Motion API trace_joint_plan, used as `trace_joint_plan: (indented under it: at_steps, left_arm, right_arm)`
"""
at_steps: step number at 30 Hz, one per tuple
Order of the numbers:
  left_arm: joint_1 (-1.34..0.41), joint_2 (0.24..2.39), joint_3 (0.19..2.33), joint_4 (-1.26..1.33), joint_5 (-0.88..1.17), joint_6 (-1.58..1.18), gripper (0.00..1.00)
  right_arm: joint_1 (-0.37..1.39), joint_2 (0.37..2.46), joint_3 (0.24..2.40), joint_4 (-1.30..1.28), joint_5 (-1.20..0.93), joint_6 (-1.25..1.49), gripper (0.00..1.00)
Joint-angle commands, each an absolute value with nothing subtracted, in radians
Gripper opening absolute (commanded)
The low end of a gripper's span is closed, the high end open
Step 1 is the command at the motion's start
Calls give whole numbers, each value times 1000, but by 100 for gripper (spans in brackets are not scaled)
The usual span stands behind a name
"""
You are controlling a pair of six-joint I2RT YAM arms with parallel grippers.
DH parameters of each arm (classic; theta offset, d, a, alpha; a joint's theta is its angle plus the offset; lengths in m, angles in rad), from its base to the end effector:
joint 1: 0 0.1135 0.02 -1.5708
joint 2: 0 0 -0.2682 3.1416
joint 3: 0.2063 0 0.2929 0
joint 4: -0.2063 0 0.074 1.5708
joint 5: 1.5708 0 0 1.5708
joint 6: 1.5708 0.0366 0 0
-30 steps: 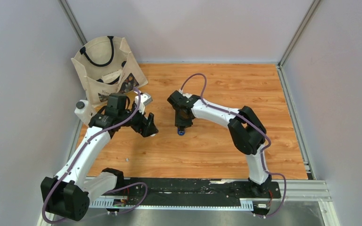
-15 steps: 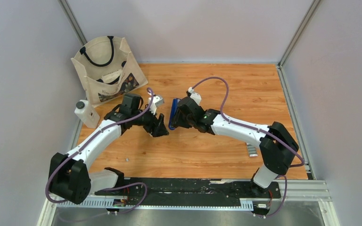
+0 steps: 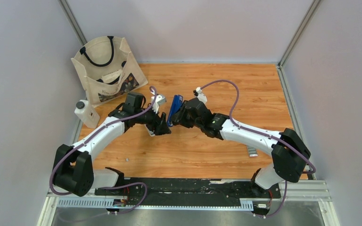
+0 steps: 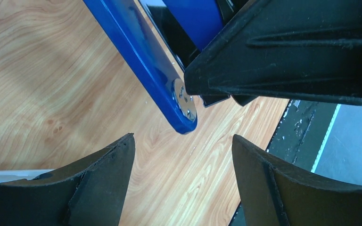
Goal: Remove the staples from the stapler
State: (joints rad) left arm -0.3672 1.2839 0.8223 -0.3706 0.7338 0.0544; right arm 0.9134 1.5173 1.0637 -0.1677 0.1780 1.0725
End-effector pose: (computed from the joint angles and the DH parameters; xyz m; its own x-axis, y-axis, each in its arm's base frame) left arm 0.2671 -0.1290 0.2220 -0.6517 0.2940 -0.6992 0.7239 0.5160 -0.4578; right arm 0.2368 0.2961 0.2456 -0.7771 0.4082 -0.4791 -0.0179 0.7466 0.6650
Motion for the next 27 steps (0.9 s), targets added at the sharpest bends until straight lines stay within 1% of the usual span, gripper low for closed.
trace_joint_plan:
  at_steps: [1, 5, 9, 16, 18, 22, 25, 27]
  left_arm:
    - [-376, 1296, 859, -330, 765, 70, 83]
    - [-376, 1305, 861, -313, 747, 92, 84]
    - [-374, 1322, 864, -307, 739, 121, 79]
    - [-376, 1331, 876, -307, 738, 153, 60]
    - [-376, 1335, 882, -310, 736, 166, 58]
    - [-374, 1335, 887, -327, 730, 207, 49]
    - [-374, 1333, 893, -348, 697, 262, 39]
    - [-376, 1330, 893, -353, 671, 290, 33]
  right_arm:
    - [919, 1480, 1051, -9, 155, 1118, 0]
    - [923, 1477, 1031, 43, 137, 1132, 0]
    - [923, 1460, 1019, 66, 118, 1141, 0]
    - [925, 1460, 985, 119, 72, 1180, 0]
    - [925, 1468, 970, 139, 57, 1195, 0]
    - [923, 1468, 950, 144, 43, 1187, 0]
    - [904, 1459, 930, 147, 17, 1161, 0]
    - [879, 1444, 898, 169, -43, 1155, 0]
